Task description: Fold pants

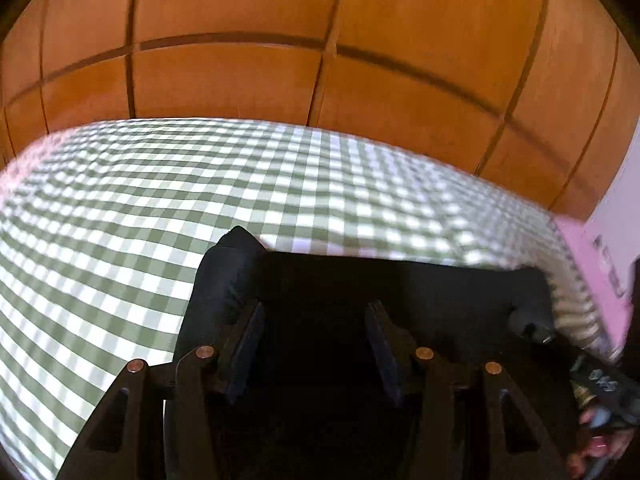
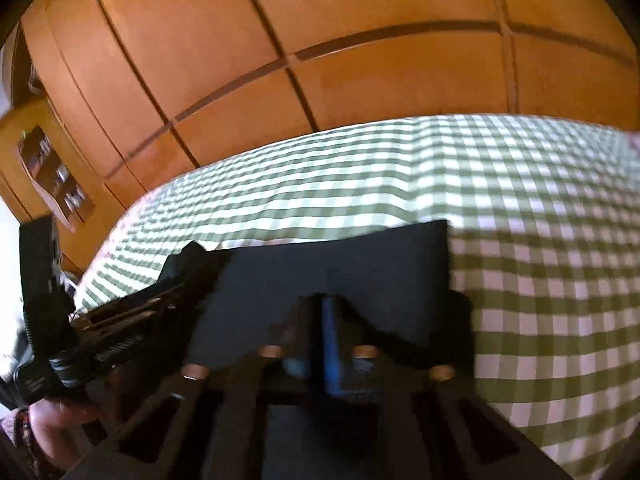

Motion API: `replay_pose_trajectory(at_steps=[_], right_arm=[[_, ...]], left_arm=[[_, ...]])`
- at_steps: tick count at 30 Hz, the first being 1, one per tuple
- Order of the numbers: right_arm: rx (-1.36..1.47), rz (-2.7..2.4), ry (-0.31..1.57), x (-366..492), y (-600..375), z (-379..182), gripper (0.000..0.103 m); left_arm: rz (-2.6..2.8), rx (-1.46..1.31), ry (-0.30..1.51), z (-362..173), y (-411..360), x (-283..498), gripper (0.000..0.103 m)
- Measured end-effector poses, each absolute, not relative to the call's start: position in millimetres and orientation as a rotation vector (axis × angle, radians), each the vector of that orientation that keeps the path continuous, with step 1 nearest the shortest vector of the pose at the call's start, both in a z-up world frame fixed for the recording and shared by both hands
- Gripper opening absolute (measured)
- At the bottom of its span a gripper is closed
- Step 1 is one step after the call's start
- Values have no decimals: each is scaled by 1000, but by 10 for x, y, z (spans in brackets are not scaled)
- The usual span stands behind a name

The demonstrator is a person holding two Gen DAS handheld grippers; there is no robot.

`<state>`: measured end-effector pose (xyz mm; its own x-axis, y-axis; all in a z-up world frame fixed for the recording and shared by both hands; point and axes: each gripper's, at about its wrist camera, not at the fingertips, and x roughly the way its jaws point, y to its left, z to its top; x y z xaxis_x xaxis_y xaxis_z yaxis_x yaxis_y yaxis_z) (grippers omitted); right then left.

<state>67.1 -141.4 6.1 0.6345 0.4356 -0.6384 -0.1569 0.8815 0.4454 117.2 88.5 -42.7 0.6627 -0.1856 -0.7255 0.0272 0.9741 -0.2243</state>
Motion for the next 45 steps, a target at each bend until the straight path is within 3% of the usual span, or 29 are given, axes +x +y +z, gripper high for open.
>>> replay_pose_trajectory(at_steps=[3, 11, 22, 26, 27, 28, 30, 39, 43, 45], right_arm=[[438, 351, 788, 619, -1507, 0, 0], [290, 219, 660, 384, -1359, 105, 0], [210, 207, 681, 57, -1403, 125, 0], [224, 217, 676, -141, -1473, 160, 21], [231, 219, 677, -176, -1498, 166, 33], [229, 201, 687, -202, -1509, 172, 62], [232, 125, 722, -217, -1576, 141, 90], [573, 238, 842, -323, -1985, -170, 90], [640, 293, 845, -366, -2037, -196, 90], [663, 319, 848, -375, -2037, -217, 90]], left_arm=[[-133, -202, 821, -439, 897, 1115, 53], [-147, -209, 784, -434, 939, 1038, 53], [-159, -108, 725, -410, 957, 580, 53], [-171, 39, 648, -443, 905, 121, 54], [-183, 52, 636, -438, 926, 18, 54], [-201, 43, 628, -428, 982, -98, 54], [-235, -16, 632, -409, 1121, -223, 55], [-297, -380, 726, -447, 1796, -215, 56], [-397, -641, 799, -588, 2071, -16, 69], [-409, -713, 861, -694, 2143, 83, 69]])
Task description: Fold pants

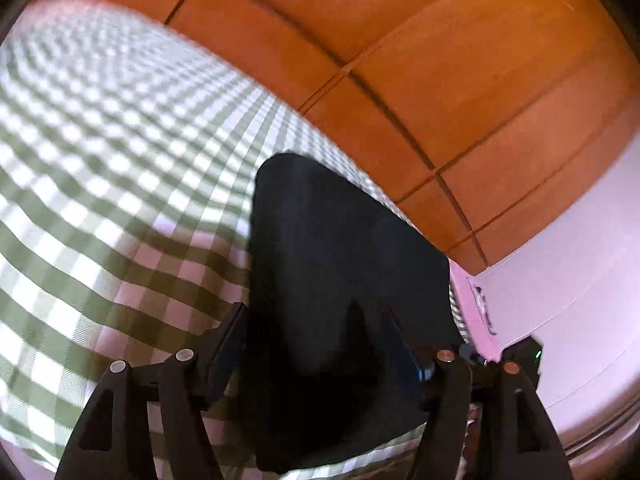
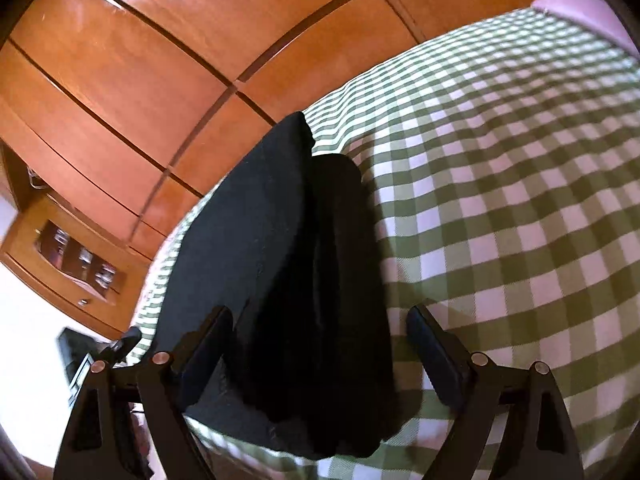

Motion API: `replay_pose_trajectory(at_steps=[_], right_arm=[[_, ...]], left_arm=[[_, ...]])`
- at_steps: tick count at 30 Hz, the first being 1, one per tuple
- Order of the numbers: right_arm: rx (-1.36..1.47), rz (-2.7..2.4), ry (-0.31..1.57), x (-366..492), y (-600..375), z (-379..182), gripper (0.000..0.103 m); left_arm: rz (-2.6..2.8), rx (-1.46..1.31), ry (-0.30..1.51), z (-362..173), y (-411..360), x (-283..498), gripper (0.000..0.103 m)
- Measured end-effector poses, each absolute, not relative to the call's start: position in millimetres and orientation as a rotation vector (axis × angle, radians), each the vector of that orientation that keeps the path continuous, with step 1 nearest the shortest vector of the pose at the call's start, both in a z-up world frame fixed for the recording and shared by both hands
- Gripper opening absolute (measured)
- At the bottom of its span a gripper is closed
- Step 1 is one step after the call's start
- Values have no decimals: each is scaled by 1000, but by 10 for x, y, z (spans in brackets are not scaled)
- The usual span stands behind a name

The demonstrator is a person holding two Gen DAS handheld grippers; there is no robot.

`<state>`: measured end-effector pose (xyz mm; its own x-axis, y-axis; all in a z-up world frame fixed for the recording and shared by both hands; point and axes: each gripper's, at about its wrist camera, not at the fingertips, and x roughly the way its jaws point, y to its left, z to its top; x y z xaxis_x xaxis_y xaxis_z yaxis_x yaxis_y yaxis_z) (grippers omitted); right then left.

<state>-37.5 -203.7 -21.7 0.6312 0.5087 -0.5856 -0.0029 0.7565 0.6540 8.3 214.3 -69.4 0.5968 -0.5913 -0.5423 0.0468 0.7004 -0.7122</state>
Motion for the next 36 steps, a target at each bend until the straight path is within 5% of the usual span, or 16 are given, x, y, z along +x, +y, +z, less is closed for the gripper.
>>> replay_pose_trajectory(at_steps=[8, 13, 20, 36], right_arm=[[554, 417, 889, -172, -1854, -219, 88], [583, 405, 893, -81, -1877, -251, 71], [531, 424, 835, -180, -1885, -167, 55], [426, 358, 656, 366, -2228, 358, 50]], left_arm=[[-462, -638, 939, -824, 2083, 281, 77], [-475, -585, 948, -779, 1869, 310, 80], [-442, -400, 859, -575, 1565, 214, 52], [-460, -255, 716, -64, 1005, 1028, 46]])
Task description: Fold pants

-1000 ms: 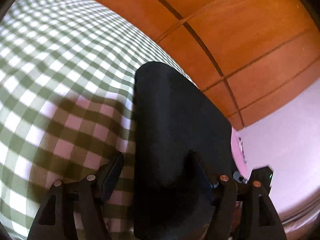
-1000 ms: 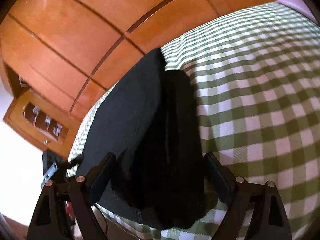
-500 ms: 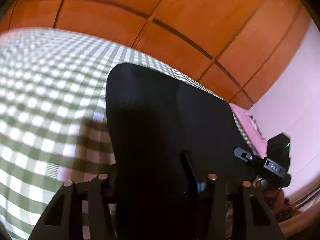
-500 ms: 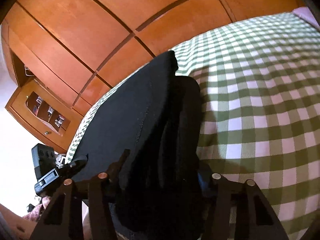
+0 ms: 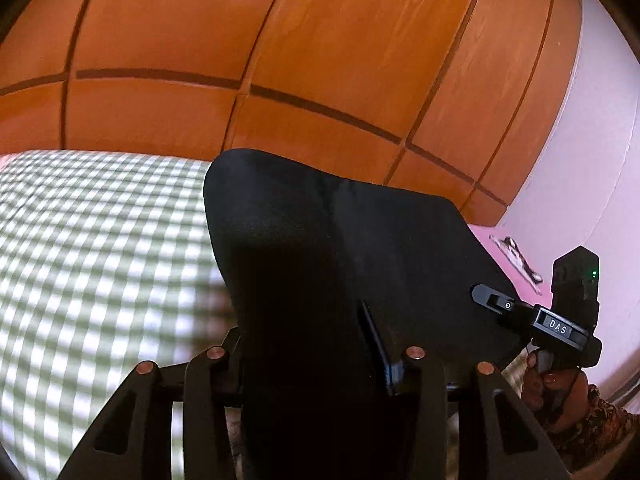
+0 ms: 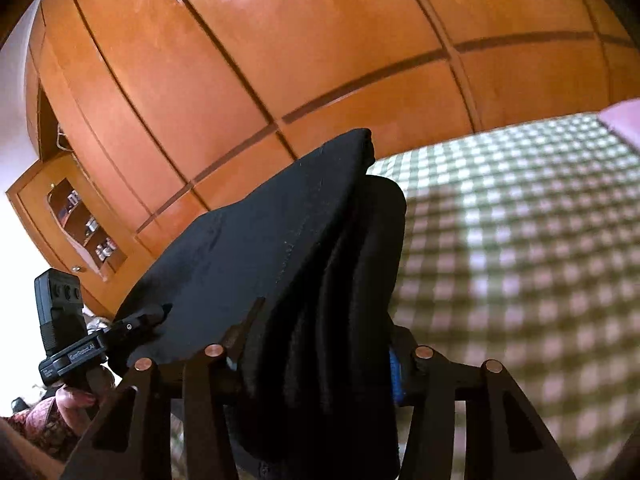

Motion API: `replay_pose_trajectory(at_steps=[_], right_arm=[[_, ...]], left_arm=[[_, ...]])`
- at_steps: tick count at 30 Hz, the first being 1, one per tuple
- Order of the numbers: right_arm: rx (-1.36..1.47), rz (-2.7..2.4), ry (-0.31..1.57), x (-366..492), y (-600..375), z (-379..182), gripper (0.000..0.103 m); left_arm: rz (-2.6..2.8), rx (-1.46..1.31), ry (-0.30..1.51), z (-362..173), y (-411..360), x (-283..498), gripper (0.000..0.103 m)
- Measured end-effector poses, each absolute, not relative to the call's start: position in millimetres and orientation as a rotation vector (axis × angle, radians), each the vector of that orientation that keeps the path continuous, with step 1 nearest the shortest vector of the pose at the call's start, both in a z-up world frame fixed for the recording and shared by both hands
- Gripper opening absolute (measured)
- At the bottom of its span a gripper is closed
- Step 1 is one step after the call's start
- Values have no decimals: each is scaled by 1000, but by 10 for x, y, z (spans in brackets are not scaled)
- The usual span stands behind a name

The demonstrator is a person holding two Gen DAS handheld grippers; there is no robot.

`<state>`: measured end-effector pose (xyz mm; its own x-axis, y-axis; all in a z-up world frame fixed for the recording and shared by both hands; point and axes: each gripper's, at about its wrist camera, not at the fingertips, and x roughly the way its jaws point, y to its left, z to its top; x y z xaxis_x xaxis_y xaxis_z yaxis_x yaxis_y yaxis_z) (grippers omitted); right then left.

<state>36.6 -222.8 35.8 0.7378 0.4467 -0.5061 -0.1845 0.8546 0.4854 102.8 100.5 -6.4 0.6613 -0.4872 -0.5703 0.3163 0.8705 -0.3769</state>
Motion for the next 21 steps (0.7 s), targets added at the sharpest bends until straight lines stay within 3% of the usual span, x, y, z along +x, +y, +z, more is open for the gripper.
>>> replay_pose_trajectory(at_steps=[11, 18, 21], right_arm=[[363, 316, 576, 1410, -2549, 665, 50], [369, 224, 675, 2218, -2685, 91, 50], [395, 172, 732, 2374, -2733, -223, 59]], left_arm=[[-440, -263, 656, 111, 634, 2255, 47], [-376, -197, 753, -376, 422, 3039, 47], [-361, -177, 687, -641, 414, 3070, 56]])
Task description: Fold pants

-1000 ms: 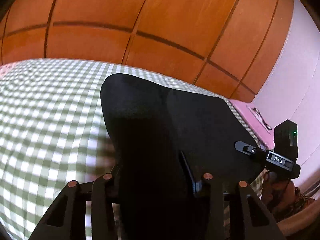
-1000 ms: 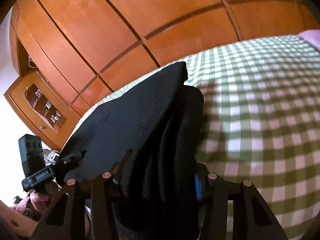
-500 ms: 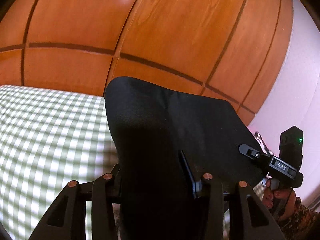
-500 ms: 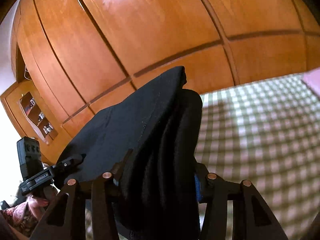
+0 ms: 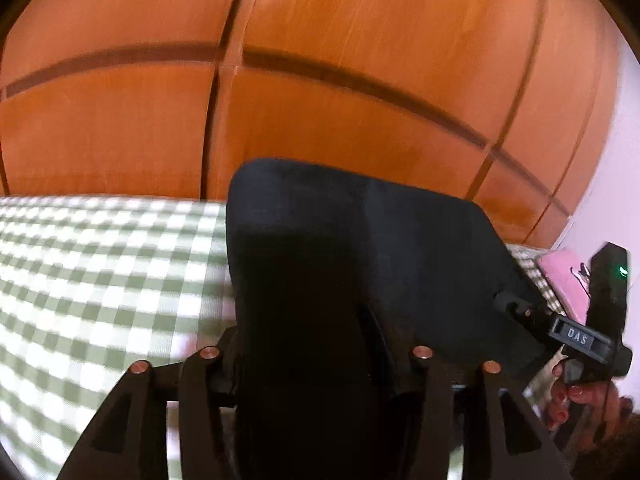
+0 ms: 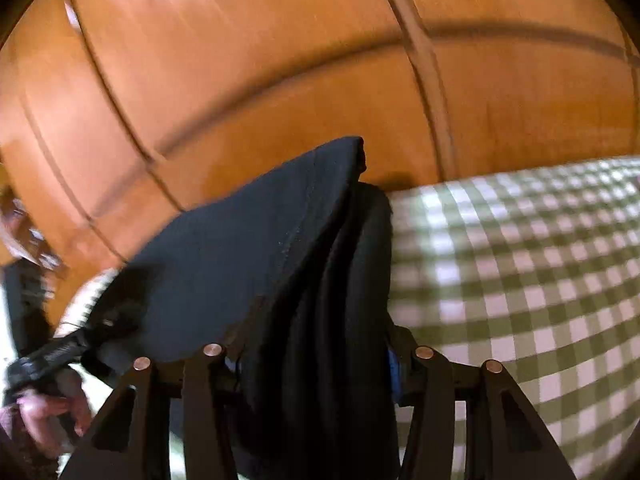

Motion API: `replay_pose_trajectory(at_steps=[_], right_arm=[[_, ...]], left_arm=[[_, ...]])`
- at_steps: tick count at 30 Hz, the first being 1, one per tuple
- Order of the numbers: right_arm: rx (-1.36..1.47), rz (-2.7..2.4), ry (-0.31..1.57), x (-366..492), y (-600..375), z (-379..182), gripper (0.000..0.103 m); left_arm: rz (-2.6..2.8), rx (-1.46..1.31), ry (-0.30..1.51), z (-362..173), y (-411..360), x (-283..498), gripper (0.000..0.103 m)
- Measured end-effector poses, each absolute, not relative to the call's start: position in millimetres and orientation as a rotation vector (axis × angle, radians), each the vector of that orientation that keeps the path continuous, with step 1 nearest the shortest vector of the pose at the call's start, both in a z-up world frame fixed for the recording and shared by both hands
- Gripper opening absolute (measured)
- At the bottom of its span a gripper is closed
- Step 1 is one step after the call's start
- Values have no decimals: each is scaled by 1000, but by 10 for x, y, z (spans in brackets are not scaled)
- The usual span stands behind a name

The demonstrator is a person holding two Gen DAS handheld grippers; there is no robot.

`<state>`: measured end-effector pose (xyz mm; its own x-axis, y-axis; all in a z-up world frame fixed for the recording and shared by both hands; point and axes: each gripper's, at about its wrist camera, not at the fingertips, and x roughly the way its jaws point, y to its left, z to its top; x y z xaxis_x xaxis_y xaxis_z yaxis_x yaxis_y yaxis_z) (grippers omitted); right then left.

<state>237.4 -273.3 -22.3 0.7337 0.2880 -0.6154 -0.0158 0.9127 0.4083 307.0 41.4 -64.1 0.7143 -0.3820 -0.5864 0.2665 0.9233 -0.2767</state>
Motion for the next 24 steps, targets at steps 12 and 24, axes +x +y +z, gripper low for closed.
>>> replay_pose_trajectory(at_steps=[12, 24], right_arm=[[500, 200, 708, 2379, -2857, -316, 69], [525, 214, 704, 2368, -2901, -326, 71]], left_arm=[[-429, -385, 745, -886, 717, 3207, 75], [-341, -304, 738, -794, 588, 3177, 87]])
